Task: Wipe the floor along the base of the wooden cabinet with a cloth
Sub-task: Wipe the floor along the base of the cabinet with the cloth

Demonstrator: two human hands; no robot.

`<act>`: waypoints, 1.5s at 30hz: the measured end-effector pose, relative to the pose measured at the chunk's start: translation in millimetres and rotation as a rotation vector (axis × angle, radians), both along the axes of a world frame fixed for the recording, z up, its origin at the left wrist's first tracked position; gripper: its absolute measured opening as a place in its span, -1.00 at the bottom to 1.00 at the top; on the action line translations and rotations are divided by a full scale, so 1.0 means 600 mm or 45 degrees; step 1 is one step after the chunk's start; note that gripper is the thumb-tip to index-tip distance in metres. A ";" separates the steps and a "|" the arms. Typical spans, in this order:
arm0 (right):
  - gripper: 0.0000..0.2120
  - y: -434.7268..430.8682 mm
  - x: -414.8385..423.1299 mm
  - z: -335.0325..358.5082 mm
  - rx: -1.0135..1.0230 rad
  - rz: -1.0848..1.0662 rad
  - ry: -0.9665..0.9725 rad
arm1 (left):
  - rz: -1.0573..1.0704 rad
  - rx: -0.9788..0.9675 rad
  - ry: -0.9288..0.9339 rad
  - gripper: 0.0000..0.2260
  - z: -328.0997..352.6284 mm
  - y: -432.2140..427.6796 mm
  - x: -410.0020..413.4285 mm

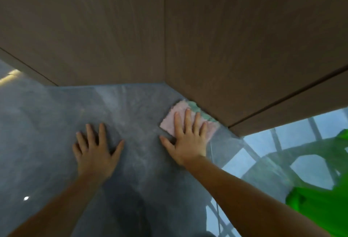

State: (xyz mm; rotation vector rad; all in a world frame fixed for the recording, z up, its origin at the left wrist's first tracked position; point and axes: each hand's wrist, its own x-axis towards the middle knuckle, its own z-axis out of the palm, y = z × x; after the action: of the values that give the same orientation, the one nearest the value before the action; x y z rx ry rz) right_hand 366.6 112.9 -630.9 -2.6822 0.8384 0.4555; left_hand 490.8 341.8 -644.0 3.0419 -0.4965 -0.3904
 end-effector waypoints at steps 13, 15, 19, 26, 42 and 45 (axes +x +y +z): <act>-0.25 -0.065 -0.114 -0.015 -0.090 0.203 -0.115 | 0.112 -0.095 -0.134 -0.25 -0.037 -0.005 -0.022; -0.24 -0.083 -0.226 -0.018 -0.138 0.111 -0.040 | 0.112 -0.125 -0.159 -0.26 -0.033 -0.009 -0.024; -0.25 -0.084 -0.326 -0.019 -0.203 -0.225 0.066 | 0.119 -0.154 -0.125 -0.26 -0.031 -0.009 -0.024; -0.01 -0.011 -0.162 -0.010 -0.110 -0.601 0.061 | 0.113 -0.116 -0.105 -0.27 -0.034 -0.010 -0.023; 0.15 0.183 0.375 -0.007 0.172 -0.421 -0.146 | 0.132 -0.033 -0.065 -0.25 -0.017 -0.019 -0.017; 0.13 0.223 0.395 -0.006 0.176 -0.337 -0.142 | 0.112 -0.051 -0.039 -0.25 -0.020 -0.015 -0.014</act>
State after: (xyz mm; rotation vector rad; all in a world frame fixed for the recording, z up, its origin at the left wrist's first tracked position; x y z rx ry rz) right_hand 603.9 246.9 -634.6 -2.4018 1.0676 0.2868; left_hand 482.6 333.1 -655.8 3.0219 -0.3653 -0.3269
